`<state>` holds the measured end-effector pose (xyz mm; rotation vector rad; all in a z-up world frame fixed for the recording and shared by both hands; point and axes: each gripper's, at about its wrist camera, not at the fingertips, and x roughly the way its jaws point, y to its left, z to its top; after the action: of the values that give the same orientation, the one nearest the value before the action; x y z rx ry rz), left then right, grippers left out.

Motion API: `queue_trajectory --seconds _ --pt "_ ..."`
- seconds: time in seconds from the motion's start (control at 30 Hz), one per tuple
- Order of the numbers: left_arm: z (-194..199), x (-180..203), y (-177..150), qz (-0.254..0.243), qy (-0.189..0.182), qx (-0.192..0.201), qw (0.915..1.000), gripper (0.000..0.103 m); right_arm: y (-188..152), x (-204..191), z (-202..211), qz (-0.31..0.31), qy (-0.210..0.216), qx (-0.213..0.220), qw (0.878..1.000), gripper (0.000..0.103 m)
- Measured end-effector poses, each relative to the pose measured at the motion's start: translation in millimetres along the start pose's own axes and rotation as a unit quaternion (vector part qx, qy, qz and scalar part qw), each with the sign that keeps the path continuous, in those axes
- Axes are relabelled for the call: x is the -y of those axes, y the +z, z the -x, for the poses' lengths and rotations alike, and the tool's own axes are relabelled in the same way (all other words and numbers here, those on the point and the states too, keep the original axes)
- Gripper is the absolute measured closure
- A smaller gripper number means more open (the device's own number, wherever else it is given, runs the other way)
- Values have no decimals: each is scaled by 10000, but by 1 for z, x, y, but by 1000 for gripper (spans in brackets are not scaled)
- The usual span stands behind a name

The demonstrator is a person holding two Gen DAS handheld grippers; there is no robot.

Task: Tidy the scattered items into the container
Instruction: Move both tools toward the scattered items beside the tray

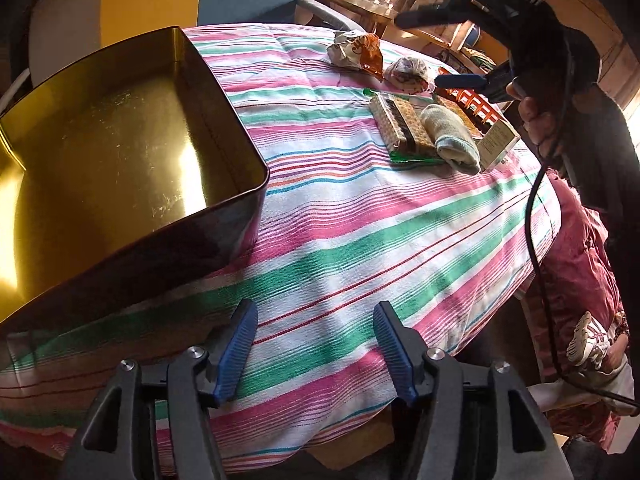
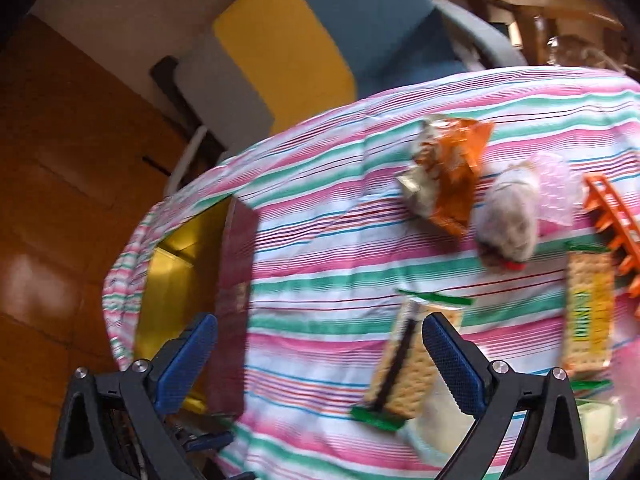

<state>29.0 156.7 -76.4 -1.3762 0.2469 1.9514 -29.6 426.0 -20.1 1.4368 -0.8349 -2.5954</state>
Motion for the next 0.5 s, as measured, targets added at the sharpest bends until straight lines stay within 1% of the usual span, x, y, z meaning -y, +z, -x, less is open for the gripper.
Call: queue_trajectory --seconds 0.07,0.13,0.2,0.27,0.37,0.5 --pt "-2 2 1 -17 -8 2 10000 35 1 18 -7 -106 -551 -139 9983 0" --pt "-2 1 2 -3 -65 17 10000 33 -1 34 -15 -202 -629 -368 9971 0" --pt "-2 -1 2 70 -254 44 9996 24 -9 37 -18 -165 -509 -550 9970 0" --pt "-2 -3 3 140 -388 70 9991 20 -17 38 -16 -117 -357 -670 9970 0" --pt "-1 -5 3 207 -476 94 9986 19 -32 35 -8 -28 -82 -761 9971 0" --pt "-1 0 3 147 -363 81 9992 20 -61 28 4 163 110 -836 9963 0"
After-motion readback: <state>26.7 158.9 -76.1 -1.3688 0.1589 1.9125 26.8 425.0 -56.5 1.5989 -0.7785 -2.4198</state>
